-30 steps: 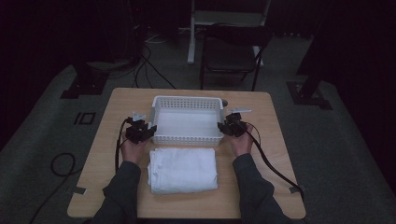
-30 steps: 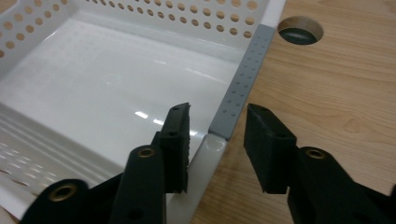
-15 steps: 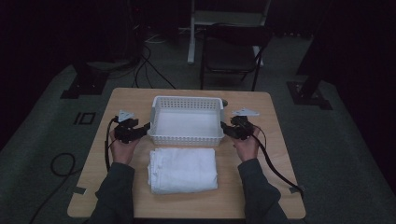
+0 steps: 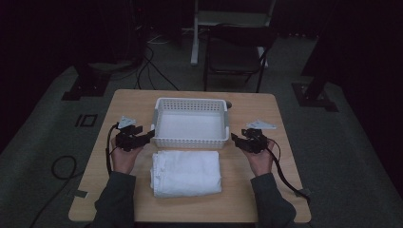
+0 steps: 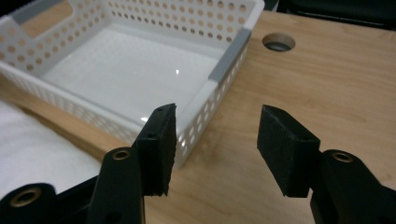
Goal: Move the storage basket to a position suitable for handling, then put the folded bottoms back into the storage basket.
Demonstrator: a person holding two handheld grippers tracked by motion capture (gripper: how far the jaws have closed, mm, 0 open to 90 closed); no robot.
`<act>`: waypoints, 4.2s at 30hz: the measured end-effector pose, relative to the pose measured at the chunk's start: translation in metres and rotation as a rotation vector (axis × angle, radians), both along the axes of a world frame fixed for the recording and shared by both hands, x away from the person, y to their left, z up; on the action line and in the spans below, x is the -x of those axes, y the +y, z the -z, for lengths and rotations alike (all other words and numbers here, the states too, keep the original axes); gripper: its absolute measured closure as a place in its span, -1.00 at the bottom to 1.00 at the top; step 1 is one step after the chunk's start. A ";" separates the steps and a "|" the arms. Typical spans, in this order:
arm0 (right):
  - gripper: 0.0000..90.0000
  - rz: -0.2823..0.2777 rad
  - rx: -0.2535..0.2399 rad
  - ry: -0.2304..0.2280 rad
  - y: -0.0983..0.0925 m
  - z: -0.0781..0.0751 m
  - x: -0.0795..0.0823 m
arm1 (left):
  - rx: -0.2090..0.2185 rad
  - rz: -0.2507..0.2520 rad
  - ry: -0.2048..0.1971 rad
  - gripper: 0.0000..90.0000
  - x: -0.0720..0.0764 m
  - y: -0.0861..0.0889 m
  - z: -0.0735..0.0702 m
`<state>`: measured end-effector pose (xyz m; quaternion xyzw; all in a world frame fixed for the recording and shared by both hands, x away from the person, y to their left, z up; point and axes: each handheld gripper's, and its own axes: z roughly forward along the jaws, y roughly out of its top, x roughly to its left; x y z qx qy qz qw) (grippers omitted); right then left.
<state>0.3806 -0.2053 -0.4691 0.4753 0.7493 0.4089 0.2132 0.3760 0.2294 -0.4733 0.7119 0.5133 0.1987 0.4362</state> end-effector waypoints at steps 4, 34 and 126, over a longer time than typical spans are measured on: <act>0.02 -0.007 0.018 0.012 0.000 0.006 0.006 | -0.004 0.014 0.000 -0.18 0.006 -0.003 0.001; -0.13 -0.111 0.029 0.051 0.020 0.013 0.054 | -0.027 0.118 0.024 -0.31 0.051 -0.036 0.003; 0.44 -0.321 -0.181 0.301 0.062 0.057 0.028 | 0.016 0.278 0.157 0.24 0.051 -0.066 0.054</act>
